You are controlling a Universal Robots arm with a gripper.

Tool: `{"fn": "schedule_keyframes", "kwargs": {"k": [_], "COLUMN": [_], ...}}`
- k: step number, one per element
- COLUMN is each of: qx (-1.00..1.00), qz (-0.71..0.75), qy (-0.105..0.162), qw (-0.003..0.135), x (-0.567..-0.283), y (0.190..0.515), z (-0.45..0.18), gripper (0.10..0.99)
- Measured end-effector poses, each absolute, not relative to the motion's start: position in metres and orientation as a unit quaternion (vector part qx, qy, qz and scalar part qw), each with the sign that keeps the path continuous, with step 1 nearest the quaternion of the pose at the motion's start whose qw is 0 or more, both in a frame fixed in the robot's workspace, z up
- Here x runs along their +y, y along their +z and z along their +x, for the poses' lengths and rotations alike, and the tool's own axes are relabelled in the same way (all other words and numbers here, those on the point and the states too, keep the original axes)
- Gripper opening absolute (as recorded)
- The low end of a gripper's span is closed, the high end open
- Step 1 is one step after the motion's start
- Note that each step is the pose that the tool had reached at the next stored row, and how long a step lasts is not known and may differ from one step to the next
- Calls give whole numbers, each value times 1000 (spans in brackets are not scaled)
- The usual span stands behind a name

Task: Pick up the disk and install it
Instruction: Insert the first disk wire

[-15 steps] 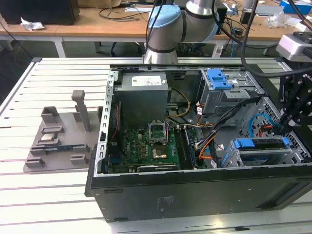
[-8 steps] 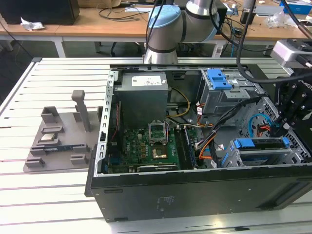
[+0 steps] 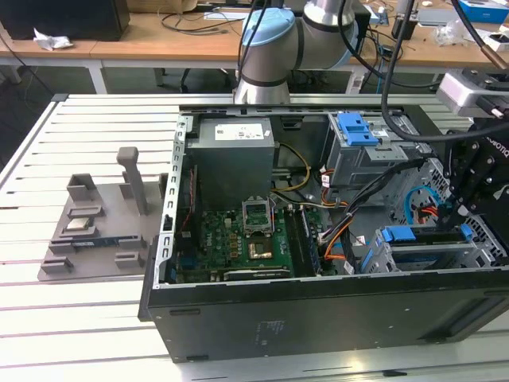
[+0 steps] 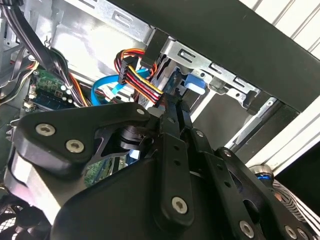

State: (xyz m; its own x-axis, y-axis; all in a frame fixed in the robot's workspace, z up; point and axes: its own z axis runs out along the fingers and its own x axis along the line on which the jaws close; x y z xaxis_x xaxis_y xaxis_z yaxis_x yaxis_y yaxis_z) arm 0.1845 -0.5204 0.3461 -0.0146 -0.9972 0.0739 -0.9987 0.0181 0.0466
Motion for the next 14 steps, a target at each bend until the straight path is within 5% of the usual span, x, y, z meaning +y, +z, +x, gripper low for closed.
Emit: {"fn": "schedule_keyframes", "kwargs": {"k": [14], "qx": [-712], "qz": [701], "qy": [2], "qw": [36], "x": [-524], "y": [344], "z": [184], "gripper": [165]}}
